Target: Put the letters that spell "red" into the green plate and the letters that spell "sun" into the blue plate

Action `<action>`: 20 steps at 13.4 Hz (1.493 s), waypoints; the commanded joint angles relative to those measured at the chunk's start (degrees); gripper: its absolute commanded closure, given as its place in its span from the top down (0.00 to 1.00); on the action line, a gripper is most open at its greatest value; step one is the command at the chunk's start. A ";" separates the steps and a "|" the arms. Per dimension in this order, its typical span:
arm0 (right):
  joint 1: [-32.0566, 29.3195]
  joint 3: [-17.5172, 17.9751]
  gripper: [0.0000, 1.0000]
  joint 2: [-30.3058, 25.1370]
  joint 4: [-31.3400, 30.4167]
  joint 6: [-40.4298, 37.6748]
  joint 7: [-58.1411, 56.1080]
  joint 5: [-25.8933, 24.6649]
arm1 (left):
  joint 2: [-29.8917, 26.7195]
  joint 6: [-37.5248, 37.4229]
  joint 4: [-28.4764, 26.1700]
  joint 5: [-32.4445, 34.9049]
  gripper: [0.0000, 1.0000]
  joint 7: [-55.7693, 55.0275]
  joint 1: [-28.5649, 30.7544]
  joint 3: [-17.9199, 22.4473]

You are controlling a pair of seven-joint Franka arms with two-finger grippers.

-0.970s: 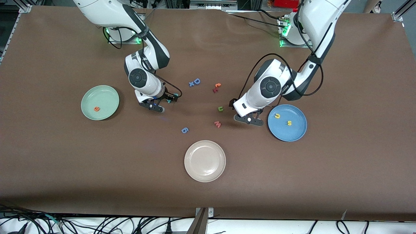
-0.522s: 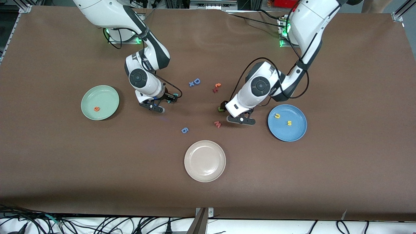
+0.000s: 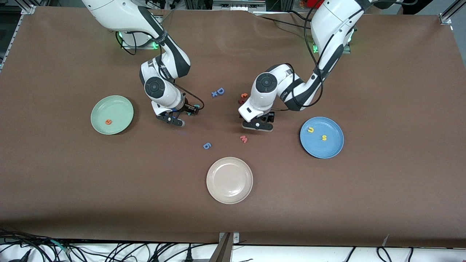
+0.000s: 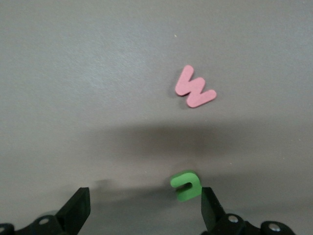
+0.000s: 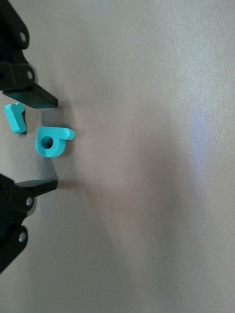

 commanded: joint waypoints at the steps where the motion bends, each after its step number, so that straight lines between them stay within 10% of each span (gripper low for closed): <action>1: 0.39 -0.01 0.67 0.01 -0.23 2.32 0.36 -0.46 | 1.32 1.77 1.35 1.53 1.00 -1.97 -0.35 0.39; 6: 0.83 -0.10 0.67 1.85 -0.49 4.96 0.36 -0.64 | 3.34 5.99 1.35 1.97 1.00 -4.43 -2.28 0.66; 8: 0.83 -0.10 0.46 1.85 -0.50 4.87 0.09 -0.64 | 3.70 5.99 1.17 3.89 0.99 -4.43 -2.72 1.01; 11: 0.83 -0.10 0.23 1.85 -0.49 4.78 0.09 -0.64 | 3.52 5.91 1.08 5.92 0.44 -4.43 -2.28 1.01; 14: 0.83 -0.18 0.16 1.85 -0.49 4.69 0.09 -0.64 | 3.43 5.91 1.00 5.92 0.20 -7.75 -2.19 1.01; 20: 0.57 -1.41 0.16 -1.74 2.74 -3.71 -0.08 -0.64 | 0.72 0.75 1.08 6.01 0.12 -8.04 -1.06 0.92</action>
